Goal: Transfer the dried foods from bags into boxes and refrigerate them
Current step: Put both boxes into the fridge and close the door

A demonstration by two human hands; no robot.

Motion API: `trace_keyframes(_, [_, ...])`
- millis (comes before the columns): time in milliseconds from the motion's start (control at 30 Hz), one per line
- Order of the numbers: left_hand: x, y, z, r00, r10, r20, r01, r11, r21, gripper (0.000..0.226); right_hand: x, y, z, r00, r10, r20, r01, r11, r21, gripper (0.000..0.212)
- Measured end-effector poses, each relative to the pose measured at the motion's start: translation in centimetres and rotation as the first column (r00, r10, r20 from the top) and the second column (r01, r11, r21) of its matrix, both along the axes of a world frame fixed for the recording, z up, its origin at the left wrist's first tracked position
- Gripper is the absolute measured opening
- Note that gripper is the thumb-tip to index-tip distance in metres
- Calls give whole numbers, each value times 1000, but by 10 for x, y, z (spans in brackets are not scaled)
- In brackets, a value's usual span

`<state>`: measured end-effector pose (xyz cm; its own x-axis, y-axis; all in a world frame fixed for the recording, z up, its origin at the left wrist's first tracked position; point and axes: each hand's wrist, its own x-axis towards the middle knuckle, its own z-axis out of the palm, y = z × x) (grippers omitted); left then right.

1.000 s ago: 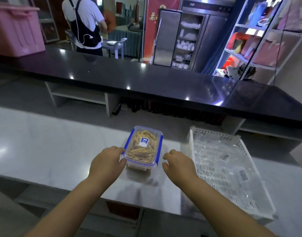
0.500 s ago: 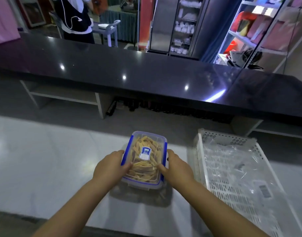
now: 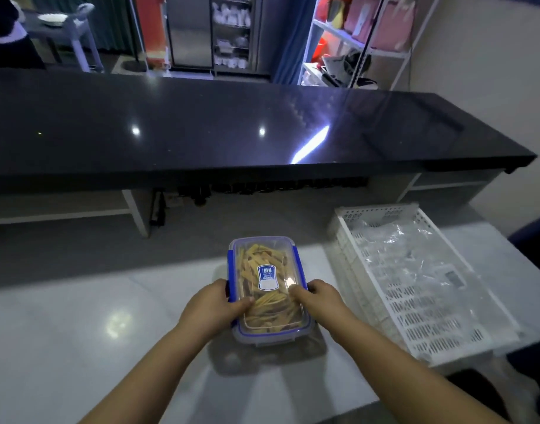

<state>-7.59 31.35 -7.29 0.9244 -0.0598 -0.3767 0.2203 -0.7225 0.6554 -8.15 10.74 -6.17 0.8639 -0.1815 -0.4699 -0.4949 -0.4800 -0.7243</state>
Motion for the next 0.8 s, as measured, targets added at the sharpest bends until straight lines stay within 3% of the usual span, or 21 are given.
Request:
trace_keyframes(233, [1,-3,-1,995,-99,21,100,990,-96,31,-29,4,1,991,-119,62,121,992,-23,38])
trace_keyframes(433, [-5,-29,12,985,-157,69,168,968,-185,36,-62,-14,16,957,-226,180,231,973,-9,32])
trace_keyframes(600, [-11,-65,39,969,-192,153,226,941,-254,35,-86,-42,39,888,-328,323,363,930,-54,20])
trace_keyframes(800, [-34,-123,70,941,-281,190,329,889,-318,40,-135,-86,56,785,-480,393,508,861,37,20])
